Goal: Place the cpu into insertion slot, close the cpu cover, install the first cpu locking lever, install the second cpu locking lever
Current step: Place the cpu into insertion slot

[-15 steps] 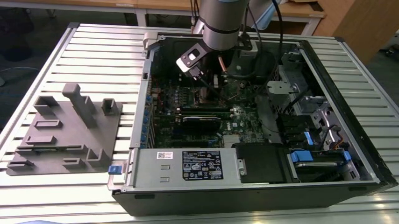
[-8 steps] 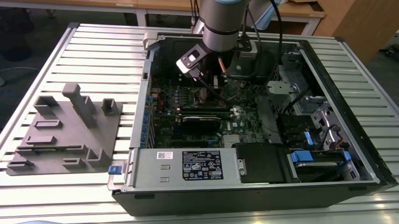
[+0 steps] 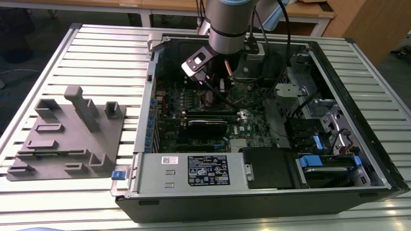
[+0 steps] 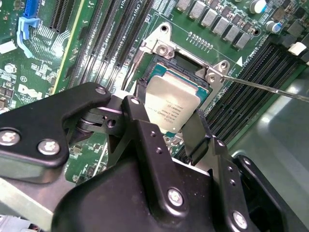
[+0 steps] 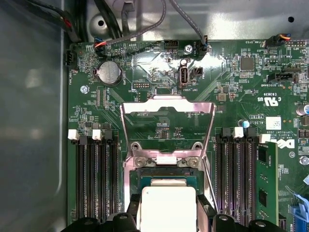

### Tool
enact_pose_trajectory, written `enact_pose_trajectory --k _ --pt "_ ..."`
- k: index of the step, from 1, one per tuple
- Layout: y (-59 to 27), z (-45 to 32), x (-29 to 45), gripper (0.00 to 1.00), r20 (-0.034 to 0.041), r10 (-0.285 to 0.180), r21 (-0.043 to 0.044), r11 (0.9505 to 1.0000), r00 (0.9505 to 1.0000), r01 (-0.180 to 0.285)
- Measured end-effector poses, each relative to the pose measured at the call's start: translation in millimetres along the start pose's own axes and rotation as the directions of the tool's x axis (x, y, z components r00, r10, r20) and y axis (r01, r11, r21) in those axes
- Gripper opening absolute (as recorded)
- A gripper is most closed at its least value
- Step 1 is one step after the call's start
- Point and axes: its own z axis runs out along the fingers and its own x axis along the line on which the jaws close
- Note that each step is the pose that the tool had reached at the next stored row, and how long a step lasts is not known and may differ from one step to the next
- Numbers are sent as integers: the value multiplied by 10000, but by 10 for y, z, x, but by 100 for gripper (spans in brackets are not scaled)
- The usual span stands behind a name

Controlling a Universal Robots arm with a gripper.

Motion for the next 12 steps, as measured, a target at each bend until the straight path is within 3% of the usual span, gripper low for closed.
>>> enact_pose_trajectory --k 12 --pt "17 31 -19 54 1 15 0 10000 10000 -15"
